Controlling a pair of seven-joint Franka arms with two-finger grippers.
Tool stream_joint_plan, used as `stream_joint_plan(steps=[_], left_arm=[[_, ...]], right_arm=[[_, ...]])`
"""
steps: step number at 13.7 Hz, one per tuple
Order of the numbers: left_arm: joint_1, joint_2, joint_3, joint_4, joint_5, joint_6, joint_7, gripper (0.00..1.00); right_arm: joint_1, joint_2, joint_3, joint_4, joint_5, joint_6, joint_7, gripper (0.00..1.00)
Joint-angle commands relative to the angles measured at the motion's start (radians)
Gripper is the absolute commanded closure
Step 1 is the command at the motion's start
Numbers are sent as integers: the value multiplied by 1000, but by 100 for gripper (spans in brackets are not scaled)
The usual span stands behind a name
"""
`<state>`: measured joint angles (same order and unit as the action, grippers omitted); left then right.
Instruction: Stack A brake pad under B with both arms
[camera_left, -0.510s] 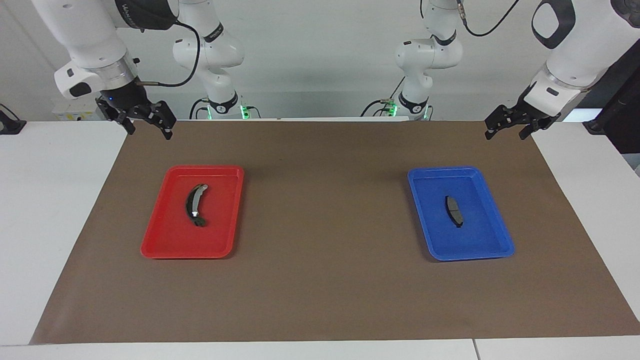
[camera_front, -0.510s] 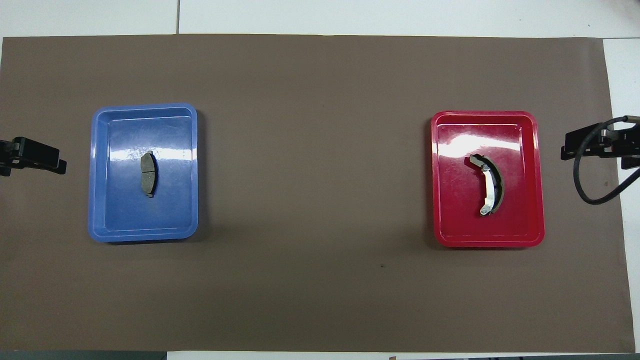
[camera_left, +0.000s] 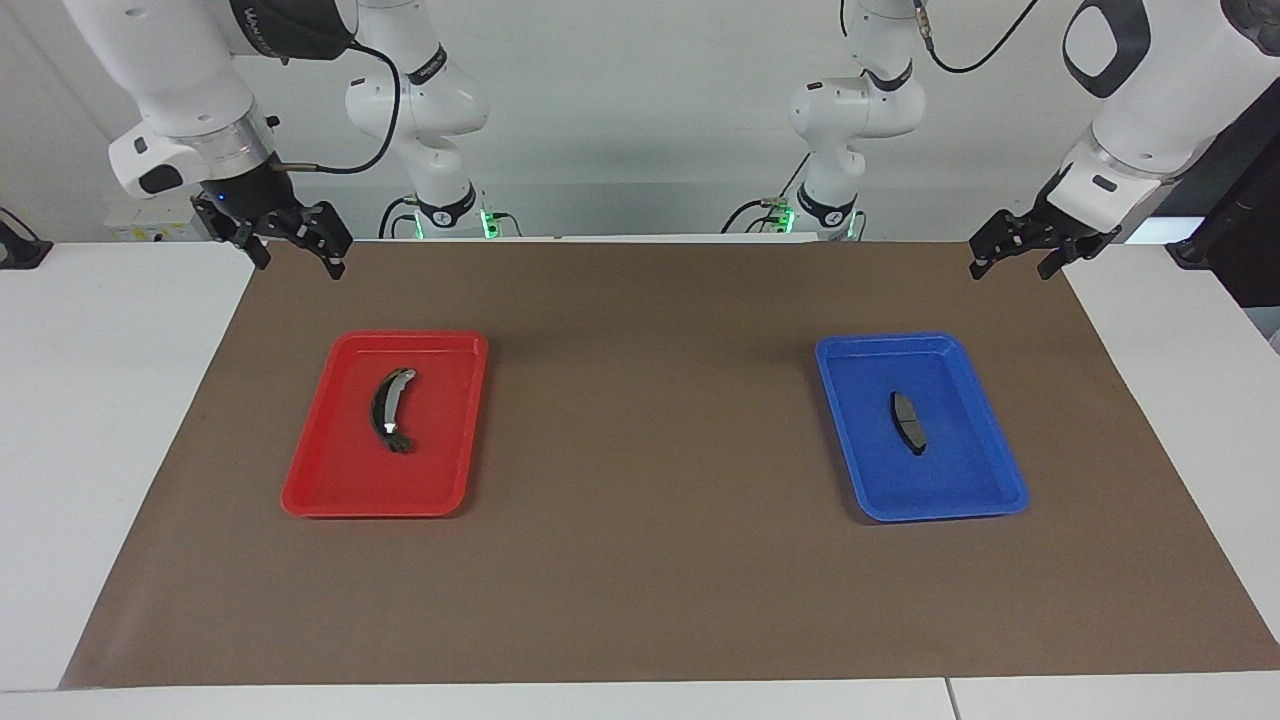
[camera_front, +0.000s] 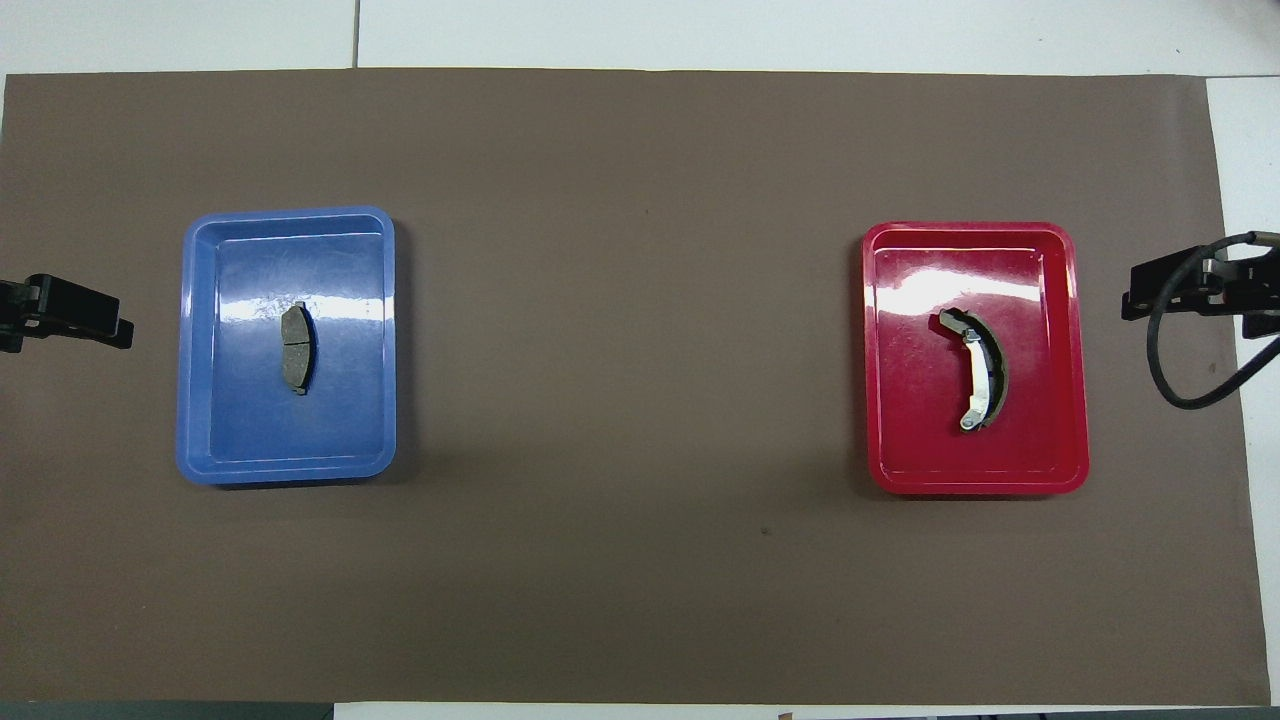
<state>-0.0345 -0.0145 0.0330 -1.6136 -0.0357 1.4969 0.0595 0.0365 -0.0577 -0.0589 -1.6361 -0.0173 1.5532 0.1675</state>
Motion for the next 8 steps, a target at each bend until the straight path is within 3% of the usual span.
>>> stream_joint_plan(steps=[1, 8], left_arm=[[13, -30, -10, -43, 2, 11, -10, 1], [10, -27, -12, -37, 14, 31, -64, 1]], right_arm=[[-10, 1, 1, 10, 5, -13, -25, 1], [-10, -1, 1, 9, 5, -16, -23, 1]])
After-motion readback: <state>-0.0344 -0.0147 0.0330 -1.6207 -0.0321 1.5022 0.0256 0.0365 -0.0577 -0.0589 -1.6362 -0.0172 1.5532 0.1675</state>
